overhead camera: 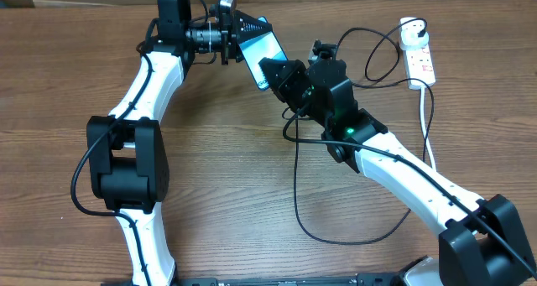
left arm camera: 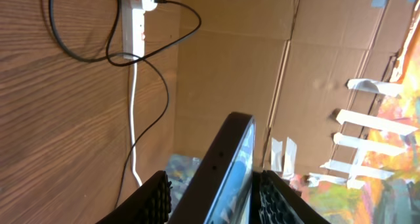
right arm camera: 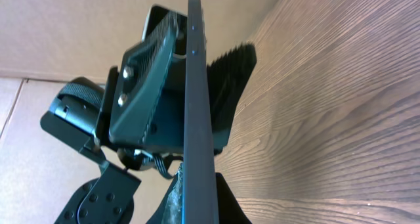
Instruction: Plug charger to phone and switch on socket
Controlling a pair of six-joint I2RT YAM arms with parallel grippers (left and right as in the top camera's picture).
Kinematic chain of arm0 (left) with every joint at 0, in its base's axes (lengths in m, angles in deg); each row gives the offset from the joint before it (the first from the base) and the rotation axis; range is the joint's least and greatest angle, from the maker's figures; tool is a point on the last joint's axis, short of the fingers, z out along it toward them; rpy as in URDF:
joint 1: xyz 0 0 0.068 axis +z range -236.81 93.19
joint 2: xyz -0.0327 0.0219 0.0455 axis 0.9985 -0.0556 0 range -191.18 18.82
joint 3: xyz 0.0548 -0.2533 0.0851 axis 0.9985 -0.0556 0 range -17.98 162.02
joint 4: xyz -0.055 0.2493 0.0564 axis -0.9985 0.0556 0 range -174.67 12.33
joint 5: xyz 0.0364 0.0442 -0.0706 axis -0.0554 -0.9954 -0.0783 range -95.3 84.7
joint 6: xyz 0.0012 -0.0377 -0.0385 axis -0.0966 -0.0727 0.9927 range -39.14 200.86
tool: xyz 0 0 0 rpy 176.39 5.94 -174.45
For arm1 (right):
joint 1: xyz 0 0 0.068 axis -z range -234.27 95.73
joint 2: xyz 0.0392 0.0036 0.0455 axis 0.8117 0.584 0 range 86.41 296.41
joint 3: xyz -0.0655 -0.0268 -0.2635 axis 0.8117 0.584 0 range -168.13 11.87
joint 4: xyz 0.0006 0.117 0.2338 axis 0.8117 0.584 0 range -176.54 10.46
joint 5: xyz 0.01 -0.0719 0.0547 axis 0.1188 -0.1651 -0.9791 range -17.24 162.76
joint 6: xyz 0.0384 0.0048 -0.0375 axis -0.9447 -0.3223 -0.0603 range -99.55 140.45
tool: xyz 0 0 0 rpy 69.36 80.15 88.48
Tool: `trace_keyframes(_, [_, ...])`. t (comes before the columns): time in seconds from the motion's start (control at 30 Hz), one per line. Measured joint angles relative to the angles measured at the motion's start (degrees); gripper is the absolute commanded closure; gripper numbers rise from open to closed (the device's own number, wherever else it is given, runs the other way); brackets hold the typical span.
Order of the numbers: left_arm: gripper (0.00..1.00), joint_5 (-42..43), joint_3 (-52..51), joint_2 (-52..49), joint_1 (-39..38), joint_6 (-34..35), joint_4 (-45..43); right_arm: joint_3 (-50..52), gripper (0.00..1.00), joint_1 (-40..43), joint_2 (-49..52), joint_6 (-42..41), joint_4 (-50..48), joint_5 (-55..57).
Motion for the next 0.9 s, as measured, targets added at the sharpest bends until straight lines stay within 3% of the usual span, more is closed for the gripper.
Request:
trace_keyframes(0.37, [0.53, 0.1, 0.0, 0.0, 0.3, 4.5, -1.5, 0.3, 0.96, 0.2, 0.8, 0.2, -3.1, -2.0])
trace_keyframes(0.9, [0.53, 2.0, 0.4, 0.0, 0.3, 4.9, -2.4, 2.2, 0.96, 6.2, 2.8, -2.6, -12.6, -14.7])
